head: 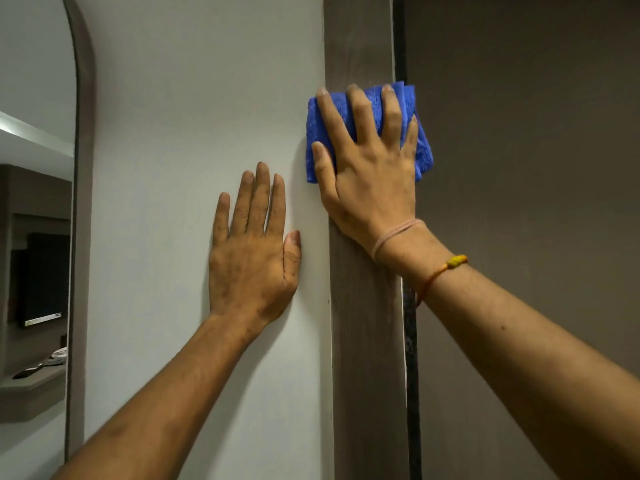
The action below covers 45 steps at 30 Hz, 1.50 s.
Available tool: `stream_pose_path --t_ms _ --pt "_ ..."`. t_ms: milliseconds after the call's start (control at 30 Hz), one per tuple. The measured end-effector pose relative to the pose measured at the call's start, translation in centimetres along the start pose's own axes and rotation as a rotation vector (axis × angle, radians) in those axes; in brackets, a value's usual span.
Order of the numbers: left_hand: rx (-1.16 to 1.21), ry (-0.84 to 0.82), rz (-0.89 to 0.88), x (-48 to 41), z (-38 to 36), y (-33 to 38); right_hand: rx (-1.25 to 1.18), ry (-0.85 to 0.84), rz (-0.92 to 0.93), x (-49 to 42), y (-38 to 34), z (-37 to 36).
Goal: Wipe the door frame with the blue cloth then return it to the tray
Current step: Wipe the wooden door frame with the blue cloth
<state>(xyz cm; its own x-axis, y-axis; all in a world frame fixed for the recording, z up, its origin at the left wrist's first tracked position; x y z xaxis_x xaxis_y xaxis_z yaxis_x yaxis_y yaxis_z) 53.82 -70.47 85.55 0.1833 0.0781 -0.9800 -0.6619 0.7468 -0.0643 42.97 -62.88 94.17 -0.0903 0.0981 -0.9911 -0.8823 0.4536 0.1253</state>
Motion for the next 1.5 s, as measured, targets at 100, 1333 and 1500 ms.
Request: stream_pose_path --t_ms 100,1333,1500 --pt "0.0 -0.003 -0.003 0.0 -0.1 0.0 -0.042 0.011 0.018 4.0 -0.2 -0.1" --pt "-0.006 -0.01 -0.016 0.0 -0.1 0.0 -0.005 -0.044 0.1 6.1 -0.2 -0.2" --pt "-0.012 -0.008 -0.023 -0.1 -0.1 0.0 0.022 -0.058 0.017 0.6 -0.4 0.0"
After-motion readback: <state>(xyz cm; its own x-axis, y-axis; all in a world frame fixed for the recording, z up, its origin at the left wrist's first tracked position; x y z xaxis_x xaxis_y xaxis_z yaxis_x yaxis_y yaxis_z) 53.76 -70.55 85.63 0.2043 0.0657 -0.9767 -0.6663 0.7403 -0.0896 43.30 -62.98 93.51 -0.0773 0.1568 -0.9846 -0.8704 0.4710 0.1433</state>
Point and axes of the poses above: each hand's wrist, its own x-axis away from the middle knuckle, its own z-axis out of the back of the hand, y = z × x, the point moved 5 cm from there along -x, towards the middle knuckle, and after that the axes turned 15 degrees about x, right-handed, at the moved point
